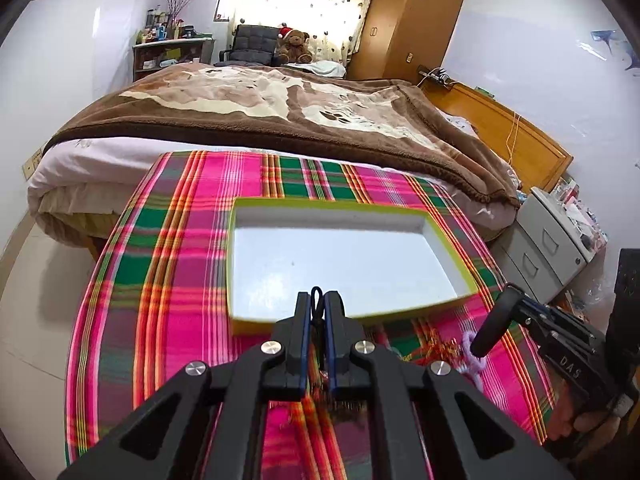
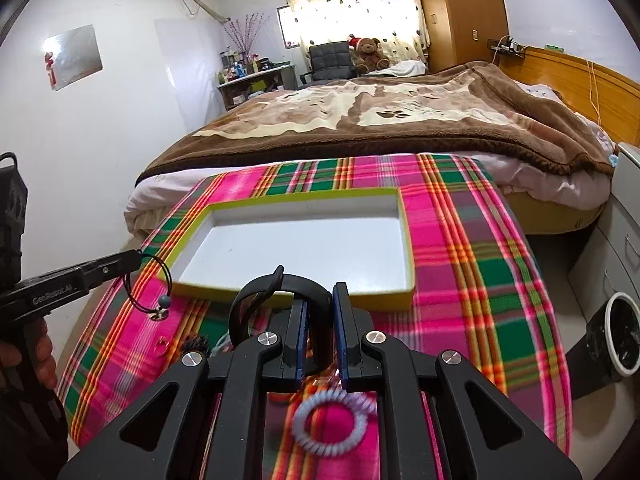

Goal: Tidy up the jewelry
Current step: 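Carry both held items into the white box and open both grippers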

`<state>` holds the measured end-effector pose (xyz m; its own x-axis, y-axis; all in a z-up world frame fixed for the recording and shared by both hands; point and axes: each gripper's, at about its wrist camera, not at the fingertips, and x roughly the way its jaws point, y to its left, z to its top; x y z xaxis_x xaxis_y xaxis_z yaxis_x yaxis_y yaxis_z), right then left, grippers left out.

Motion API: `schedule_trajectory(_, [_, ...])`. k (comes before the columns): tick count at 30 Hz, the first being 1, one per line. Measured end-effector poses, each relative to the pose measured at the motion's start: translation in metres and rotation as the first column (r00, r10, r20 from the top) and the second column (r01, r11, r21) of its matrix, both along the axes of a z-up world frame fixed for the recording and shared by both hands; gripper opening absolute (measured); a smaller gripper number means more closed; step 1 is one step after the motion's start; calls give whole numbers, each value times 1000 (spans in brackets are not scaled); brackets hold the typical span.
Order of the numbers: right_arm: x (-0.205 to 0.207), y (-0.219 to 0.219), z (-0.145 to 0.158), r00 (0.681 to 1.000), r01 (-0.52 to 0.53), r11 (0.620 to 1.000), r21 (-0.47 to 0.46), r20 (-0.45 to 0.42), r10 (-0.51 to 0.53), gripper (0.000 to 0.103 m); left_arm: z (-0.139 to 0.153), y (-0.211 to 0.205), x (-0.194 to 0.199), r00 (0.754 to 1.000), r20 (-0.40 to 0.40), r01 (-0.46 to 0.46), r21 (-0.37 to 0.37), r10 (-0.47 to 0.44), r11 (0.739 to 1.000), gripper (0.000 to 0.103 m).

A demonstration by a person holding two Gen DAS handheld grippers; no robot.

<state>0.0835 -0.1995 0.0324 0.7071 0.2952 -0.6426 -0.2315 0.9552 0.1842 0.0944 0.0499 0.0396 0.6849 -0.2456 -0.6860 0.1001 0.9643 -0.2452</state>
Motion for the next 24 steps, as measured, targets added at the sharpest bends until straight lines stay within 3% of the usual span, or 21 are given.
schedule_trajectory(8, [53, -2, 3, 1000, 17, 998, -58, -14, -18, 12, -3, 2, 41, 1000, -7, 15, -22, -15, 1000, 7])
schedule_trajectory(24, [146, -2, -38, 987, 30, 993, -116, -153, -47, 12, -31, 8, 112, 997, -79, 10, -39, -13, 999, 7])
